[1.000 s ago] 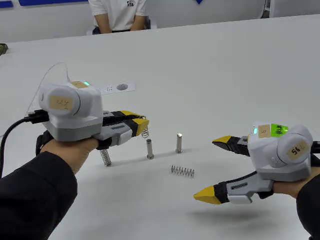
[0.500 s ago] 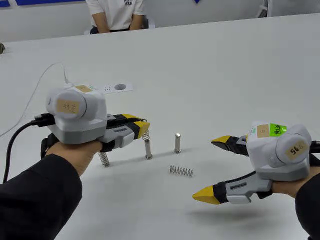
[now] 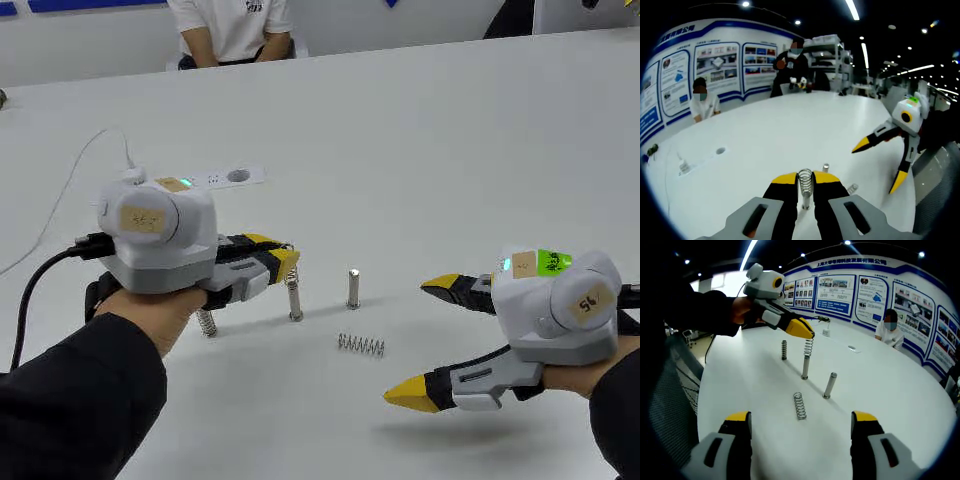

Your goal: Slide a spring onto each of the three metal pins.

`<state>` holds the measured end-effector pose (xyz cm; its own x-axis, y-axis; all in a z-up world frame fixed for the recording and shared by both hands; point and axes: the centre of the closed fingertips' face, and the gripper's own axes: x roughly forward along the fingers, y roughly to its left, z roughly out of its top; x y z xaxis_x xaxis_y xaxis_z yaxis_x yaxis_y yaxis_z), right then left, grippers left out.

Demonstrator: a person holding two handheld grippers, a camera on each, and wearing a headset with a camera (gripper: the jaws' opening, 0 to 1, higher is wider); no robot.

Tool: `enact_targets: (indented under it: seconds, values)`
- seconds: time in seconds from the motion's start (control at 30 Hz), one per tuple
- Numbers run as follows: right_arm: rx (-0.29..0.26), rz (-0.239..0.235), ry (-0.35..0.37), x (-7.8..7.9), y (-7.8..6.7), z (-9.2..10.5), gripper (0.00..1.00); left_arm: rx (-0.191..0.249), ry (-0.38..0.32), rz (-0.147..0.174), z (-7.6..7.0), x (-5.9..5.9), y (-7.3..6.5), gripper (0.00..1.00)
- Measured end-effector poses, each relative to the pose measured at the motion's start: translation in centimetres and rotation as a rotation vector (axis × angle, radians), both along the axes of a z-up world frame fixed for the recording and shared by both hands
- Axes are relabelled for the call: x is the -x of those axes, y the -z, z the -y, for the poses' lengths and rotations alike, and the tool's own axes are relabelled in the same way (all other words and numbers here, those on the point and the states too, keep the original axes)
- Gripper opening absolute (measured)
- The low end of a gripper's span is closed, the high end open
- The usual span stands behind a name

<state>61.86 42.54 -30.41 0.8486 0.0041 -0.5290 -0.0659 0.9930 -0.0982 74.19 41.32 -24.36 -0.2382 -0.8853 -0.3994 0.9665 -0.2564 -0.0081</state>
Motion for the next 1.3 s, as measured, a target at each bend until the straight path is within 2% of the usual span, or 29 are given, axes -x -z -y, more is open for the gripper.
enact_targets:
  seconds: [1.03,1.3]
  values:
    - [-0.001,0.007,0.009,0.1,-0.1,0.3,0.83,-0.019,-0.002,0.010,0.1,0.0,1.3,0.10]
    - [-0.011,0.025,0.021,0.0,-0.5,0.5,0.83,-0.028,-0.004,0.013,0.0,0.0,1.9,0.11]
